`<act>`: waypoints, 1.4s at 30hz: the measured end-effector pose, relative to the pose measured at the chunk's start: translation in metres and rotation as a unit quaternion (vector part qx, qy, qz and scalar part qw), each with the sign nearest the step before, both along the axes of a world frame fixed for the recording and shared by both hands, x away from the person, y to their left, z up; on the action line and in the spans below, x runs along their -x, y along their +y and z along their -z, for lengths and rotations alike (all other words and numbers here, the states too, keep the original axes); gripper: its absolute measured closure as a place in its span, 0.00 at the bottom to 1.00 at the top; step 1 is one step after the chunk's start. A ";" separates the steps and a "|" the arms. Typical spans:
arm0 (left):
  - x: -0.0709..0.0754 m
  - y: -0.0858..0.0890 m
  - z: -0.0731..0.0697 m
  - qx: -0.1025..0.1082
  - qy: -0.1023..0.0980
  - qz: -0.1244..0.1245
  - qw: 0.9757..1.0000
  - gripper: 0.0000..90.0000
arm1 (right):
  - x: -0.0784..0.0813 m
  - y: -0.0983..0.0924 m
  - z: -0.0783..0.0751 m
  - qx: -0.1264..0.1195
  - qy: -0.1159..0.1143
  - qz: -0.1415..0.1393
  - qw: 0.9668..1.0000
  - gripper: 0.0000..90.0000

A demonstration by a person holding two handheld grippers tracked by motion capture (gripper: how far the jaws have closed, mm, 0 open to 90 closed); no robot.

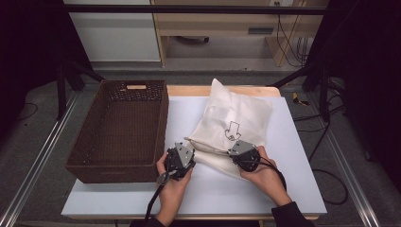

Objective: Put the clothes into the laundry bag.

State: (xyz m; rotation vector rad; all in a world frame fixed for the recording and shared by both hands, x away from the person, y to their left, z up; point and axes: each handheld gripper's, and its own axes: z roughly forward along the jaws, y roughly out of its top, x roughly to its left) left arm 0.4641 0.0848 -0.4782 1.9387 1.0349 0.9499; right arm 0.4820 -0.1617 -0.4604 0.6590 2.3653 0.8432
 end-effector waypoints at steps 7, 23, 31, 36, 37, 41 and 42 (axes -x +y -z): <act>-0.005 -0.002 0.006 -0.002 0.029 0.013 0.999 0.71 | 0.000 -0.002 0.000 -0.002 0.001 -0.001 1.000 0.97; 0.047 -0.012 -0.018 0.013 0.064 0.135 0.989 0.94 | 0.007 -0.012 -0.004 0.006 0.009 -0.009 1.000 0.97; 0.055 0.011 0.003 0.033 0.091 0.125 0.987 0.93 | 0.030 -0.011 0.006 0.047 0.001 -0.040 0.998 0.97; 0.057 0.010 0.003 0.031 0.086 0.131 0.987 0.93 | 0.028 -0.016 0.014 0.041 0.007 -0.027 0.999 0.97; 0.057 0.010 0.003 0.034 0.086 0.131 0.987 0.93 | 0.027 -0.016 0.014 0.039 0.007 -0.027 0.999 0.97; 0.059 0.011 0.002 0.041 0.086 0.138 0.986 0.93 | 0.028 -0.017 0.015 0.031 0.009 -0.021 0.999 0.95; 0.060 0.010 0.001 0.038 0.085 0.140 0.986 0.93 | 0.029 -0.017 0.015 0.025 0.009 -0.020 0.999 0.93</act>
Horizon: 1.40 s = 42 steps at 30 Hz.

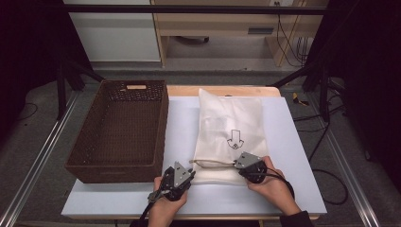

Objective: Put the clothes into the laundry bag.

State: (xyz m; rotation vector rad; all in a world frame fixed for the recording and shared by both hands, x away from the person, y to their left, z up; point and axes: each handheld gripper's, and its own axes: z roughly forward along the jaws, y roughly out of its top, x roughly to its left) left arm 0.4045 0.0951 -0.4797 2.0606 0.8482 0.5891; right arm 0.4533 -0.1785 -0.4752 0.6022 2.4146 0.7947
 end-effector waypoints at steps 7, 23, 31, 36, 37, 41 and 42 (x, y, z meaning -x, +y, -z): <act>0.003 0.000 0.001 0.004 -0.007 -0.001 1.000 0.92 | 0.006 0.000 0.000 -0.021 -0.012 0.004 1.000 0.79; 0.011 0.002 -0.013 0.034 -0.045 -0.008 0.998 0.44 | 0.019 -0.003 -0.006 -0.054 -0.043 0.030 0.997 0.25; 0.014 -0.003 -0.017 0.045 -0.043 -0.001 0.998 0.32 | 0.021 -0.004 -0.012 -0.068 -0.035 0.029 0.997 0.11; 0.015 -0.004 -0.021 0.055 -0.044 0.002 0.997 0.25 | 0.022 -0.005 -0.018 -0.084 -0.032 0.026 0.996 0.07; 0.015 -0.004 -0.021 0.057 -0.043 0.002 0.997 0.24 | 0.023 -0.005 -0.020 -0.089 -0.033 0.028 0.995 0.08; 0.016 -0.006 -0.022 0.063 -0.040 0.007 0.997 0.20 | 0.024 -0.009 -0.024 -0.098 -0.039 0.031 0.994 0.07; 0.016 -0.007 -0.022 0.065 -0.039 0.009 0.997 0.19 | 0.024 -0.011 -0.025 -0.102 -0.040 0.032 0.994 0.07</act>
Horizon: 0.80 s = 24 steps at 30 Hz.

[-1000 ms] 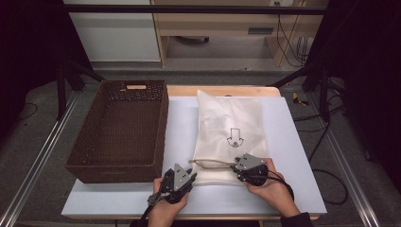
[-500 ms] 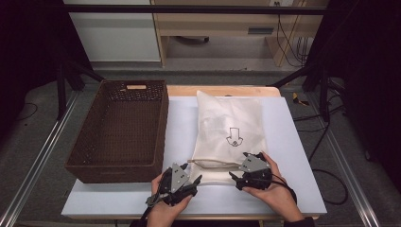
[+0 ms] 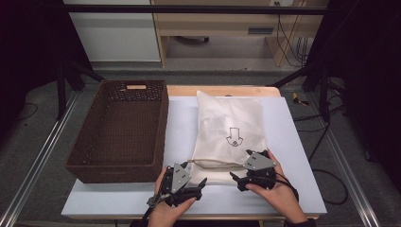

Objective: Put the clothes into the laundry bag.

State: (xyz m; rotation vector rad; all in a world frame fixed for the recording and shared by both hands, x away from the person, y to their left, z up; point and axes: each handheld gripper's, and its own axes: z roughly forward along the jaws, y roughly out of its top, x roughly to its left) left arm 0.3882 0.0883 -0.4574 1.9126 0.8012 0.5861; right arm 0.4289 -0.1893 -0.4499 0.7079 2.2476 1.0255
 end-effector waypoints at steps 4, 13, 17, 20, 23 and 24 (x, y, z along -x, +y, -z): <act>0.002 -0.003 -0.001 0.002 0.002 0.008 1.000 0.17 | 0.000 -0.004 -0.002 -0.006 -0.002 0.007 1.000 0.07; 0.003 -0.004 -0.015 0.010 0.009 0.020 1.000 0.16 | -0.002 -0.011 -0.011 -0.025 -0.004 0.027 0.999 0.07; 0.001 0.000 -0.032 0.027 0.006 0.021 0.999 0.14 | -0.007 -0.017 -0.018 -0.031 -0.009 0.044 0.998 0.07; -0.001 0.002 -0.044 0.034 0.002 0.024 0.999 0.13 | -0.011 -0.020 -0.023 -0.040 -0.007 0.062 0.997 0.06; -0.005 0.004 -0.059 0.033 0.002 0.031 0.999 0.12 | -0.015 -0.022 -0.027 -0.046 -0.004 0.072 0.996 0.06; -0.008 0.005 -0.064 0.031 0.003 0.030 0.999 0.11 | -0.017 -0.021 -0.029 -0.044 -0.002 0.076 0.996 0.06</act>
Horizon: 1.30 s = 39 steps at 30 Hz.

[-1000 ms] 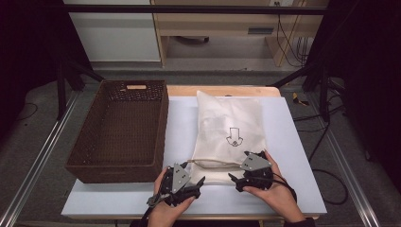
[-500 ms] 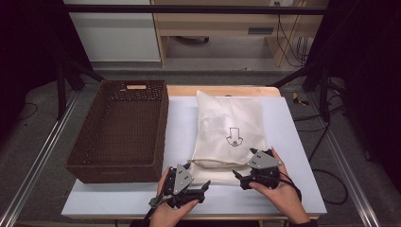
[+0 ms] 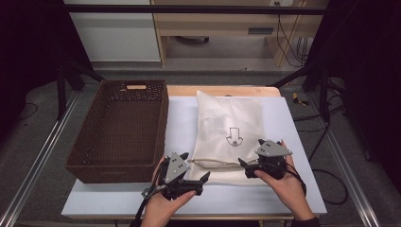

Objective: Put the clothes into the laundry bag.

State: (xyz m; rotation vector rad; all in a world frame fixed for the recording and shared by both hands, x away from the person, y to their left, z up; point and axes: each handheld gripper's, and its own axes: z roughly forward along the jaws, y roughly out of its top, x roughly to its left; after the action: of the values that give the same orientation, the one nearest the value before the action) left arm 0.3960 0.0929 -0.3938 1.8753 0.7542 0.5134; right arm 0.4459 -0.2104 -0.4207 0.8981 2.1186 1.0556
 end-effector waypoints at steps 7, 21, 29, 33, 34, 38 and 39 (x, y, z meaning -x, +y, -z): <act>-0.022 0.008 -0.032 0.001 -0.013 0.002 1.000 0.08 | -0.024 0.006 -0.019 -0.005 0.044 0.077 0.996 0.08; -0.035 0.081 -0.043 -0.006 -0.005 -0.077 0.997 0.07 | -0.020 -0.008 -0.030 -0.039 0.034 0.092 0.994 0.07; -0.037 0.129 -0.052 0.018 -0.014 -0.132 0.991 0.07 | -0.019 -0.030 -0.031 -0.059 0.027 0.111 0.992 0.07; -0.038 0.148 -0.055 0.032 -0.014 -0.147 0.989 0.07 | -0.019 -0.037 -0.030 -0.061 0.024 0.115 0.991 0.06; -0.038 0.153 -0.055 0.033 -0.015 -0.153 0.988 0.07 | -0.018 -0.039 -0.030 -0.062 0.025 0.115 0.991 0.06; -0.038 0.168 -0.056 0.040 -0.014 -0.167 0.985 0.06 | -0.019 -0.046 -0.029 -0.065 0.023 0.122 0.990 0.06; -0.038 0.173 -0.056 0.042 -0.012 -0.172 0.984 0.06 | -0.019 -0.048 -0.029 -0.066 0.023 0.124 0.990 0.06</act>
State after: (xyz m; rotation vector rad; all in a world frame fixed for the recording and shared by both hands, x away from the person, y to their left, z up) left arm 0.4339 0.2657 -0.3382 1.6650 1.0748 0.7088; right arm 0.4648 -0.2583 -0.3921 1.2256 1.9282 1.0615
